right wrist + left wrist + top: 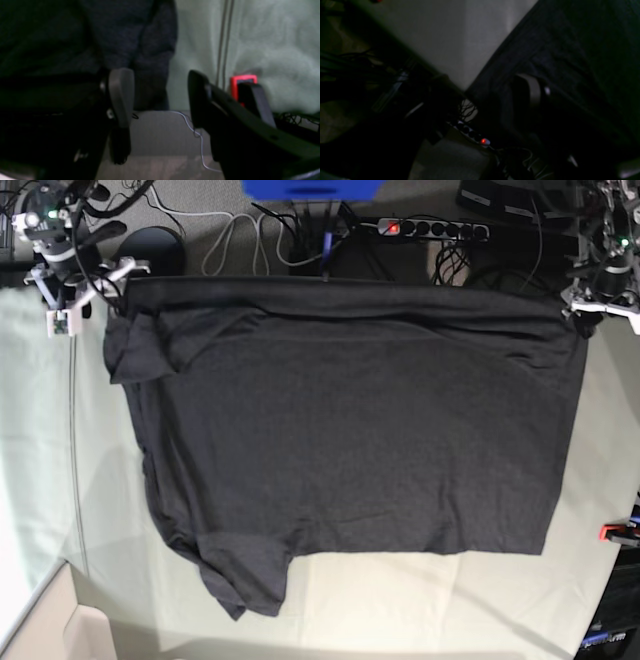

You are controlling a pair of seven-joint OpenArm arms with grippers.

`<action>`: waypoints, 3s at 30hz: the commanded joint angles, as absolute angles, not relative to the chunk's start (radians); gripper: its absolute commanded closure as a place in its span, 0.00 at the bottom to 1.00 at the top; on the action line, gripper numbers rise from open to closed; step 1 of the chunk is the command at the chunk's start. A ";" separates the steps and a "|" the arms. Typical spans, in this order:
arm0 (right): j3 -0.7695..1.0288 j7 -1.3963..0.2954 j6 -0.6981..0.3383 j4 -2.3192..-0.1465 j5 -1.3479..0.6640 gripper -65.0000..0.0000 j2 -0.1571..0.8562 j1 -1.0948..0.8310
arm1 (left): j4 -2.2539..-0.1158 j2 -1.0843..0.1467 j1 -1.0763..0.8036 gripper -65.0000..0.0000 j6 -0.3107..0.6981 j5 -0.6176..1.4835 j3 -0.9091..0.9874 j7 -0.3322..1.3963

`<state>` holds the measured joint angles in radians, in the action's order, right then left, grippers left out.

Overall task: Layout the t-shirt on the table in an organized manner, then fold the t-shirt properly
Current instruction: 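Hold the shirt's collar edge taut with both grippers, then release and move both grippers to the shirt's side edges mid-body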

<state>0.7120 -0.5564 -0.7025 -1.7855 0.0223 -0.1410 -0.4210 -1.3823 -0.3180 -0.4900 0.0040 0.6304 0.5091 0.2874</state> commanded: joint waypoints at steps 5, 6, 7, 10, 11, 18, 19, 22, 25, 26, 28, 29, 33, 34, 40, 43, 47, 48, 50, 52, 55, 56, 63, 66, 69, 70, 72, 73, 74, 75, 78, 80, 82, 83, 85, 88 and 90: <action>0.641 -0.535 -0.698 -1.790 0.010 0.47 -0.134 -0.423 | -1.402 -0.334 -0.489 0.40 0.005 0.633 0.542 0.266; 0.630 -0.535 -0.698 -1.790 0.010 0.47 -0.134 -0.423 | -1.402 -0.334 -0.489 0.40 0.005 0.633 0.555 0.266; 0.619 -0.535 -0.698 -1.790 0.012 0.47 -0.134 -0.423 | -1.402 -0.334 -0.487 0.40 0.005 0.633 0.562 0.266; 0.604 -0.532 -0.698 -1.753 0.012 0.47 -0.134 -0.415 | -1.402 -0.334 -0.487 0.40 0.005 0.633 0.568 0.266; 0.604 -0.530 -0.698 -1.739 0.013 0.47 -0.134 -0.404 | -1.402 -0.334 -0.487 0.40 0.005 0.633 0.568 0.266; 0.604 -0.527 -0.698 -1.667 0.013 0.48 -0.131 -0.383 | -1.402 -0.334 -0.487 0.40 0.005 0.633 0.588 0.266; 0.604 -0.527 -0.698 -1.666 0.013 0.50 -0.131 -0.383 | -1.402 -0.334 -0.487 0.40 0.005 0.633 0.588 0.266; 0.604 -0.526 -0.698 -1.664 0.013 0.64 -0.133 -0.378 | -1.402 -0.334 -0.487 0.40 0.005 0.633 0.588 0.266; 0.604 -0.527 -0.698 -1.664 0.013 0.86 -0.133 -0.358 | -1.402 -0.334 -0.487 0.40 0.005 0.633 0.588 0.266; 0.604 -0.529 -0.698 -1.664 0.013 0.94 -0.133 -0.357 | -1.402 -0.334 -0.487 0.40 0.005 0.633 0.588 0.266; 0.604 -0.529 -0.698 -1.669 0.013 1.00 -0.133 -0.354 | -1.402 -0.334 -0.487 0.40 0.005 0.633 0.588 0.266; 0.604 -0.529 -0.698 -1.672 0.013 1.00 -0.133 -0.344 | -1.402 -0.334 -0.489 0.40 0.005 0.633 0.588 0.266; 0.604 -0.533 -0.698 -1.672 0.013 1.00 -0.131 -0.317 | -1.402 -0.334 -0.490 0.40 0.005 0.633 0.588 0.266; 0.604 -0.535 -0.698 -1.672 0.013 1.00 -0.130 -0.305 | -1.402 -0.335 -0.490 0.40 0.005 0.633 0.588 0.266; 0.604 -0.536 -0.698 -1.672 0.013 1.00 -0.133 -0.226 | -1.402 -0.337 -0.492 0.40 0.005 0.633 0.588 0.266; 0.604 -0.536 -0.698 -1.672 0.013 1.00 -0.134 -0.177 | -1.402 -0.340 -0.493 0.40 0.005 0.633 0.588 0.266; 0.604 -0.552 -0.698 -1.672 0.013 1.00 -0.134 -0.119 | -1.402 -0.341 -0.493 0.40 0.005 0.633 0.588 0.266; 0.604 -0.568 -0.698 -1.672 0.013 1.00 -0.134 -0.104 | -1.402 -0.341 -0.493 0.40 0.005 0.633 0.590 0.266; 0.604 -0.607 -0.698 -1.669 0.013 1.00 -0.134 -0.074 | -1.402 -0.341 -0.493 0.40 0.005 0.633 0.590 0.266; 0.604 -0.639 -0.698 -1.664 0.013 1.00 -0.134 -0.048 | -1.402 -0.341 -0.493 0.40 0.005 0.633 0.590 0.266; 0.593 -0.665 -0.698 -1.662 0.012 1.00 -0.140 -0.025 | -1.402 -0.341 -0.493 0.40 0.005 0.633 0.590 0.266; 0.579 -0.668 -0.698 -1.662 0.012 1.00 -0.145 -0.021 | -1.402 -0.343 -0.493 0.40 0.005 0.633 0.590 0.266; 0.472 -0.667 -0.698 -1.633 0.013 1.00 -0.147 -0.005 | -1.445 -0.343 -0.495 0.39 0.005 0.627 0.590 0.266; 0.472 -0.667 -0.698 -1.589 0.013 0.90 -0.147 0.012 | -1.481 -0.344 -0.495 0.39 0.005 0.624 0.590 0.266; 0.470 -0.661 -0.698 -1.580 0.012 0.76 -0.143 0.012 | -1.511 -0.344 -0.495 0.39 0.005 0.624 0.590 0.266; 0.470 -0.659 -0.698 -1.581 0.010 0.71 -0.143 0.012 | -1.518 -0.344 -0.495 0.39 0.005 0.624 0.590 0.266; 0.470 -0.659 -0.698 -1.584 0.010 0.63 -0.142 0.012 | -1.532 -0.344 -0.495 0.36 0.005 0.630 0.608 0.266; 0.472 -0.659 -0.698 -1.590 0.010 0.59 -0.142 0.012 | -1.538 -0.340 -0.492 0.33 0.005 0.631 0.627 0.266; 0.472 -0.659 -0.698 -1.604 0.010 0.56 -0.139 0.008 | -1.538 -0.337 -0.489 0.29 0.005 0.631 0.644 0.266; 0.475 -0.659 -0.698 -1.618 0.008 0.54 -0.136 0.004 | -1.541 -0.337 -0.487 0.24 0.005 0.631 0.656 0.266; 0.507 -0.659 -0.698 -1.658 0.008 0.50 -0.136 0.007 | -1.546 -0.341 -0.479 0.10 0.005 0.633 0.661 0.266; 0.516 -0.659 -0.698 -1.666 0.008 0.50 -0.136 0.013 | -1.543 -0.344 -0.441 0.04 0.005 0.625 0.659 0.266; 0.519 -0.659 -0.698 -1.662 0.012 0.50 -0.125 0.039 | -1.534 -0.344 -0.394 0.04 0.005 0.622 0.657 0.266; 0.519 -0.659 -0.698 -1.650 0.012 0.50 -0.116 0.051 | -1.531 -0.346 -0.366 0.04 0.005 0.622 0.657 0.268; 0.516 -0.659 -0.698 -1.612 0.013 0.50 -0.105 0.079 | -1.508 -0.346 -0.303 0.04 0.005 0.622 0.647 0.283; 0.513 -0.659 -0.698 -1.529 0.013 0.50 -0.076 0.136 | -1.471 -0.371 -0.188 0.04 0.005 0.622 0.611 0.371; 0.513 -0.659 -0.698 -1.438 0.013 0.50 -0.045 0.191 | -1.423 -0.378 -0.102 0.04 0.005 0.622 0.573 0.430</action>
<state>0.5140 -0.6849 -0.6987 -1.4139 0.0273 -0.0525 0.1715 -1.4071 -0.3573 -0.1101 0.0055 0.6216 0.5682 0.4496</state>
